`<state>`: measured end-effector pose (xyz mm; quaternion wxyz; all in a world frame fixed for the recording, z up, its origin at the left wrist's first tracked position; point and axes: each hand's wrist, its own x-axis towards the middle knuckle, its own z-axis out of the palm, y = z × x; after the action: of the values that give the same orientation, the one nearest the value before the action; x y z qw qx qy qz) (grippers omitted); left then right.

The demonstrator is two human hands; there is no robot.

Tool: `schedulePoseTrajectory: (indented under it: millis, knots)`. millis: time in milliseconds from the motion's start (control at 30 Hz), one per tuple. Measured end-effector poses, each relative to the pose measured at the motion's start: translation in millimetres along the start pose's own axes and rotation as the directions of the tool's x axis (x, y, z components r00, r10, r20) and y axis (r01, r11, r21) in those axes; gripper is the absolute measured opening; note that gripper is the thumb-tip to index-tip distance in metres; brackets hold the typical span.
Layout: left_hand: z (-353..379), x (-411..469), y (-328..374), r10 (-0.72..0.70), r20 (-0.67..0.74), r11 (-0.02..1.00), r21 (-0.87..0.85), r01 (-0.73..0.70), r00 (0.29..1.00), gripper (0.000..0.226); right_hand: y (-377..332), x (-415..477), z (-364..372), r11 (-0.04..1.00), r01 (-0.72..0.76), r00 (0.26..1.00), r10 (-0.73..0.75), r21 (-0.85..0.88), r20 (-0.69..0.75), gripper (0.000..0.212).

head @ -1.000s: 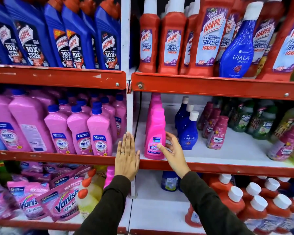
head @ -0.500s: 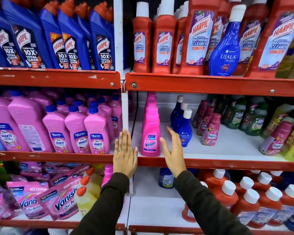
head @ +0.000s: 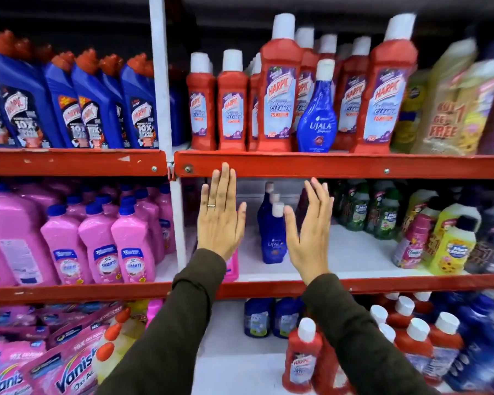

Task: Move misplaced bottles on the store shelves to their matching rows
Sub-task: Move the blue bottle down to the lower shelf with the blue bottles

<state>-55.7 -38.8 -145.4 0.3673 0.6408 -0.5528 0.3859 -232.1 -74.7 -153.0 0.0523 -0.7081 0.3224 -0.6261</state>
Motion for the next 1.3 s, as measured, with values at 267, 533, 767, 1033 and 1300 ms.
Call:
schedulePoseTrajectory:
  millis: [267, 533, 767, 1033, 1300]
  knots:
    - [-22, 81, 35, 0.025, -0.097, 0.999, 0.022, -0.023, 0.995, 0.062, -10, 98, -50, 0.996, 0.081, 0.993, -0.078, 0.037, -0.085, 0.058]
    - [-14, 94, 37, 0.026, -0.060, 0.998, 0.064, -0.022, 0.998, 0.062, -14, 168, -54, 0.987, -0.150, 0.966, 0.134, 0.056, 0.222, 0.058]
    - [-7, 93, 33, 0.029, -0.045, 0.994, 0.103, -0.024, 0.999, 0.061, -13, 185, -59, 0.957, -0.282, 0.918, 0.248, 0.067, 0.310, 0.055]
    - [-2, 93, 32, 0.035, -0.048, 0.992, 0.124, -0.029, 0.998, 0.061, -4, 190, -64, 0.939, -0.292, 0.937, 0.244, 0.181, 0.249, 0.050]
    - [-3, 94, 32, 0.038, -0.043, 0.994, 0.103, -0.033, 0.998, 0.061, -16, 200, -75, 0.917, -0.257, 0.960, 0.206, 0.304, 0.192, 0.051]
